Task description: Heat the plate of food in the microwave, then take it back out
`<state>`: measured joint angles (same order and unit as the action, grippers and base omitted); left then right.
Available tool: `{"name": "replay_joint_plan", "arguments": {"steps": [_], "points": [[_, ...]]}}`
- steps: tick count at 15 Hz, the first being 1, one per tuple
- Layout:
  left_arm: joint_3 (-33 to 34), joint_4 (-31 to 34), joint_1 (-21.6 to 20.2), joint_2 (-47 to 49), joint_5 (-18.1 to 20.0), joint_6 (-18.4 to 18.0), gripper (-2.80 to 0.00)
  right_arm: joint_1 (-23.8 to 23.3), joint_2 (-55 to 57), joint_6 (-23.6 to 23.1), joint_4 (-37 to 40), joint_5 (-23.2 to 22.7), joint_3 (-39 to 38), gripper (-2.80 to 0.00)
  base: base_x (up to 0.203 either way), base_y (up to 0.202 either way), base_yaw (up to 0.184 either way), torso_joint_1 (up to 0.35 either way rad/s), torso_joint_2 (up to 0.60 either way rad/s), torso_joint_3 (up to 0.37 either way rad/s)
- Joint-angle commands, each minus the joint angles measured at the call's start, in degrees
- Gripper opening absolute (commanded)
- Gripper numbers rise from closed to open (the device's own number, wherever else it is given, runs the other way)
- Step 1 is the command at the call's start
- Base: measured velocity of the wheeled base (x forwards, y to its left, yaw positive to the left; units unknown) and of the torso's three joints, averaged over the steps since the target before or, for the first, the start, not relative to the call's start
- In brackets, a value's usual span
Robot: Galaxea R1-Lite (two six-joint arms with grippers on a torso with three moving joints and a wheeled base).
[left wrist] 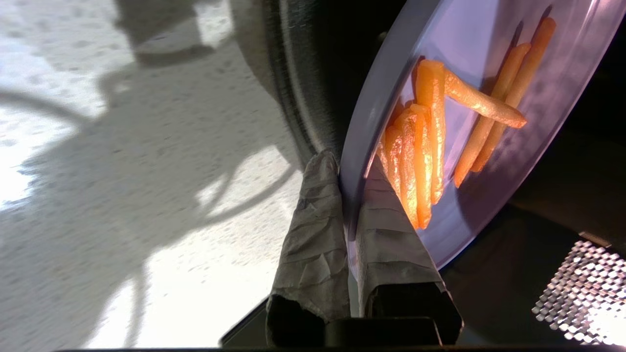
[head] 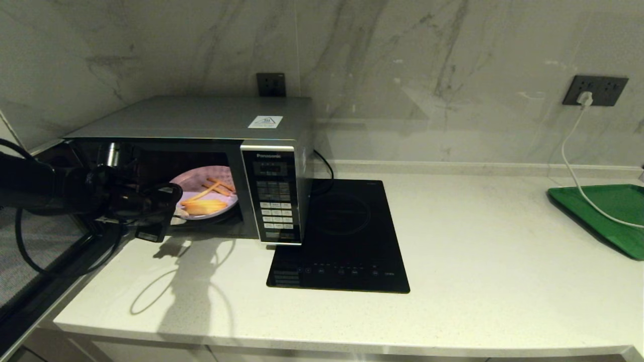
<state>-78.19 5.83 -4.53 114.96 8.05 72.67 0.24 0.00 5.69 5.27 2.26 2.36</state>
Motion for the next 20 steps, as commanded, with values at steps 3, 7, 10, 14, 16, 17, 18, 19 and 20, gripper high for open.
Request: {"name": "replay_joint_plan", "arguments": {"steps": [3,7,10,14,16,17,18,19,20], "points": [[3.50,2.58,-1.75,-4.71,2.44,-2.74,-2.80,0.02,0.09,0.02,0.01,0.02,0.01,-2.80,0.000,0.000,0.000,0.000,0.00,0.000],[8.28,3.47,-7.11,-8.92,6.21,-7.83,-2.80,0.02,0.09,0.02,0.09,0.02,0.01,-2.80,0.000,0.000,0.000,0.000,0.00,0.000],[14.01,3.55,-12.04,-10.67,7.40,-12.59,-2.80,0.02,0.09,0.02,0.01,0.02,0.01,-2.80,0.000,0.000,0.000,0.000,0.00,0.000],[24.16,3.57,-15.17,-17.52,11.96,-19.99,-2.80,0.02,0.09,0.02,0.09,0.02,0.01,-2.80,0.000,0.000,0.000,0.000,0.00,0.000],[29.54,3.97,-14.39,-22.28,14.01,-24.58,-2.80,0.02,0.09,0.02,0.03,0.02,0.01,-2.80,0.000,0.000,0.000,0.000,0.00,0.000],[31.65,4.32,-12.84,-24.34,14.28,-25.48,-2.80,0.02,0.09,0.02,0.08,0.02,0.01,-2.80,0.000,0.000,0.000,0.000,0.00,0.000],[33.71,4.55,-11.12,-26.25,14.33,-25.87,-2.80,0.02,0.09,0.02,0.01,0.02,0.01,-2.80,0.000,0.000,0.000,0.000,0.00,0.000],[35.66,4.62,-8.86,-28.04,14.28,-26.06,-2.80,0.02,0.09,0.02,0.01,0.02,0.01,-2.80,0.000,0.000,0.000,0.000,0.00,0.000],[37.31,4.63,-6.41,-29.67,14.28,-26.06,-2.80,0.02,0.09,0.02,0.01,0.02,0.01,-2.80,0.000,0.000,0.000,0.000,0.00,0.000]]}}
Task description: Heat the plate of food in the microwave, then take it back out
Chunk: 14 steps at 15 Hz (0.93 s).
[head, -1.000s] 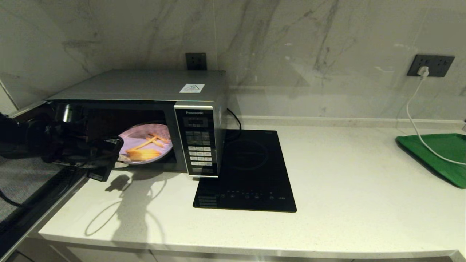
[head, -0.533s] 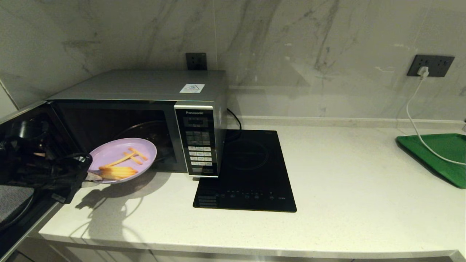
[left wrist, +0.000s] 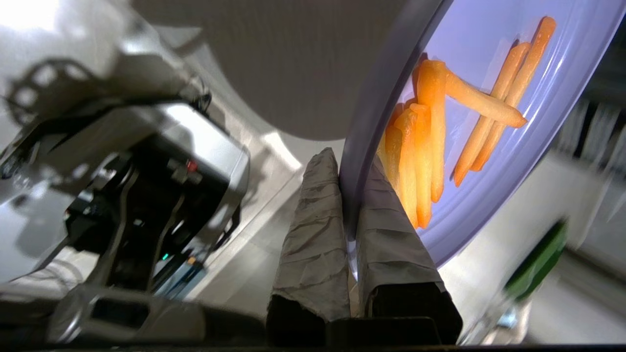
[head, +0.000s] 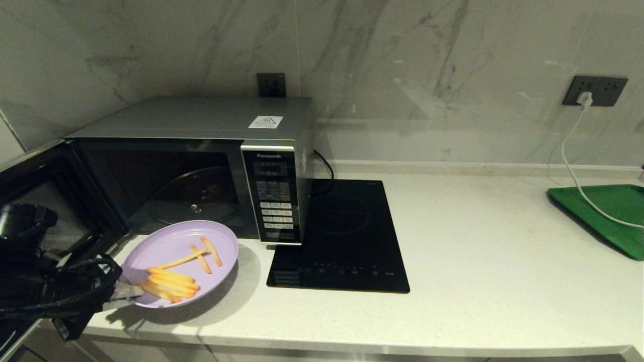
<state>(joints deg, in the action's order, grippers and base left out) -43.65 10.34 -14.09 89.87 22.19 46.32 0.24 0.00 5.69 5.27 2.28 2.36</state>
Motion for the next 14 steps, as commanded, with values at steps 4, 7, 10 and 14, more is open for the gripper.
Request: {"name": "replay_joint_plan", "arguments": {"steps": [4,7,10,14], "points": [[6.08,0.09,14.08,-7.21,-0.09,1.50,-2.80,0.02,0.09,0.02,0.01,0.00,0.01,-2.80,0.000,0.000,0.000,0.000,0.00,0.000],[6.50,-0.19,24.22,-7.36,-0.55,4.96,-2.80,0.02,0.09,0.02,0.01,0.00,0.01,-2.80,0.000,0.000,0.000,0.000,0.00,0.000],[6.03,-2.34,36.81,-5.52,-5.64,8.63,-2.80,0.02,0.09,0.02,0.01,0.00,0.01,-2.80,0.000,0.000,0.000,0.000,0.00,0.000],[2.88,-7.98,51.97,4.02,-15.07,15.94,-2.80,0.02,0.09,0.02,0.01,0.00,0.01,-2.80,0.000,0.000,0.000,0.000,0.00,0.000]]}}
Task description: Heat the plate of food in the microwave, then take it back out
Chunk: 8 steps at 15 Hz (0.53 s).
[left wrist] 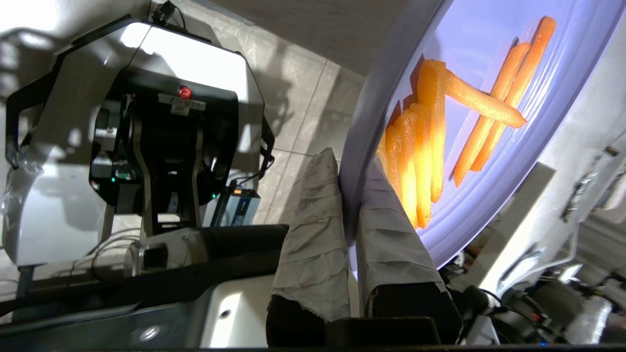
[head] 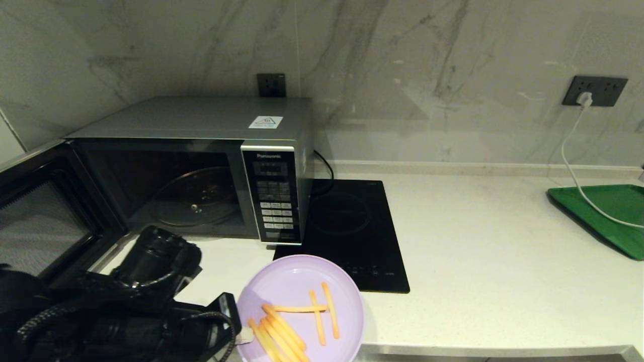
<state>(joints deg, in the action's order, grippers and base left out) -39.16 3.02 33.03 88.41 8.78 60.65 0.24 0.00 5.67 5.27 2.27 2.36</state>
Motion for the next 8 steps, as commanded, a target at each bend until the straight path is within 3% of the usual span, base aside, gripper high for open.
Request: {"name": "replay_joint_plan", "arguments": {"steps": [1,4,8], "points": [[-3.35,-1.03,6.29,7.80,-2.69,2.30,-2.80,0.02,0.09,0.04,0.08,0.02,0.01,-2.80,0.000,0.000,0.000,0.000,0.00,0.000],[-9.64,-1.10,6.95,13.49,-4.33,2.33,-2.80,0.02,0.09,0.04,0.01,0.02,0.01,-2.80,0.000,0.000,0.000,0.000,0.00,0.000],[-15.27,-0.65,6.96,18.86,-3.48,2.82,-2.80,0.02,0.09,0.04,0.01,0.02,0.01,-2.80,0.000,0.000,0.000,0.000,0.00,0.000]]}}
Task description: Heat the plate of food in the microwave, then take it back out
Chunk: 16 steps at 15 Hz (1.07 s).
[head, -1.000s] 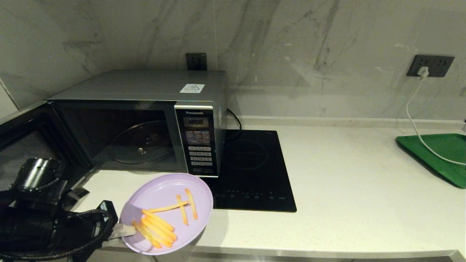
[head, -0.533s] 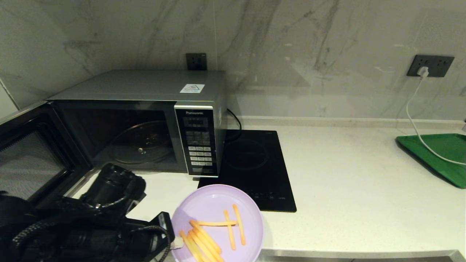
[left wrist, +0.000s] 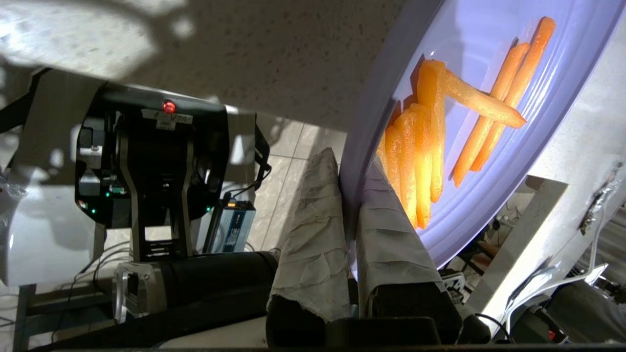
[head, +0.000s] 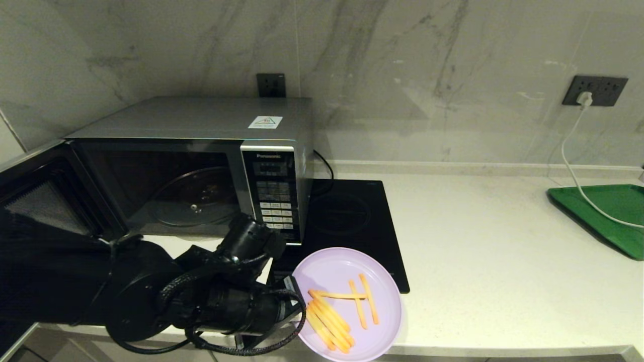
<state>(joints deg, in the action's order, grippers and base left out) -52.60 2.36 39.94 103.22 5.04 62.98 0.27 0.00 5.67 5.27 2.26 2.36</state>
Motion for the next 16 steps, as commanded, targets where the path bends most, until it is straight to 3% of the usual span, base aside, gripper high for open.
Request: {"name": "replay_joint_plan", "arguments": {"steps": [1,4,6,16], "points": [[-2.78,-0.03,0.05,5.01,0.67,0.75,-2.80,0.00,0.09,0.04,0.09,0.02,0.00,-2.80,0.000,0.000,0.000,0.000,0.00,0.000],[-4.87,-0.07,-0.29,5.50,4.71,4.04,-2.80,0.00,0.09,0.04,0.01,0.02,0.01,-2.80,0.000,0.000,0.000,0.000,0.00,0.000],[-6.01,-0.08,-1.05,5.37,6.74,4.16,-2.80,0.00,0.09,0.04,0.01,0.02,0.01,-2.80,0.000,0.000,0.000,0.000,0.00,0.000],[-10.23,0.08,-3.28,11.49,6.06,4.36,-2.80,0.00,0.09,0.04,0.01,0.02,0.01,-2.80,0.000,0.000,0.000,0.000,0.00,0.000]]}}
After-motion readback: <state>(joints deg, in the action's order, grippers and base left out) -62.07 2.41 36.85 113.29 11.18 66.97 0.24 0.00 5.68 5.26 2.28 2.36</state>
